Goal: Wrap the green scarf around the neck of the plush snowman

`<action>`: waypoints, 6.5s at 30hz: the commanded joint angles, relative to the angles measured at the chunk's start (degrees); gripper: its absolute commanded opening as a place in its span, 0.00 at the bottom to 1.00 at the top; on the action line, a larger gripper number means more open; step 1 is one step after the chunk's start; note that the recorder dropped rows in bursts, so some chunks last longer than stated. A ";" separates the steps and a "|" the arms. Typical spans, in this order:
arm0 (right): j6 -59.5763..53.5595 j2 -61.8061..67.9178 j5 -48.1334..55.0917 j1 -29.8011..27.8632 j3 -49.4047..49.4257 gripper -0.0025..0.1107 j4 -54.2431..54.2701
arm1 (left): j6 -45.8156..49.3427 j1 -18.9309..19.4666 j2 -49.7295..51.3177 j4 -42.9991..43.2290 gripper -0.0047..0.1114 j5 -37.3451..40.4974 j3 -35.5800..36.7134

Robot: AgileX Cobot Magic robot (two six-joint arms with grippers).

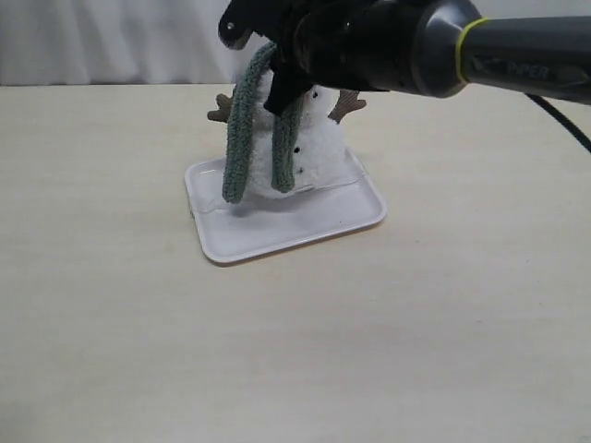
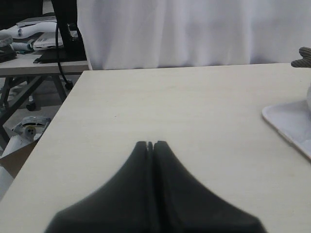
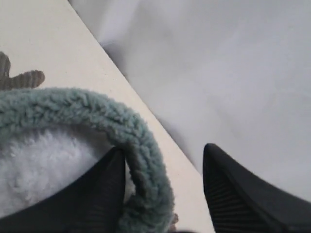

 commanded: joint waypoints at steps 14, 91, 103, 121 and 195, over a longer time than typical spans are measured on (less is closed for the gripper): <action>-21.03 -0.24 17.76 -6.48 -14.70 0.51 52.98 | 0.05 -0.05 -0.13 0.03 0.04 -0.64 0.19; -1.82 -2.19 2.68 -6.17 -0.27 0.06 29.81 | 0.05 -0.05 -0.13 0.03 0.04 -0.64 0.19; -2.88 -2.19 8.33 -6.13 -0.37 0.35 33.27 | 0.05 -0.05 -0.13 0.03 0.04 -0.64 0.19; -17.50 -12.28 21.13 -1.39 -4.62 0.40 45.03 | 0.05 -0.05 -0.13 0.03 0.04 -0.64 0.19; -74.63 7.34 15.55 -11.38 -23.69 0.41 72.44 | 0.05 -0.05 -0.13 0.03 0.04 -0.64 0.19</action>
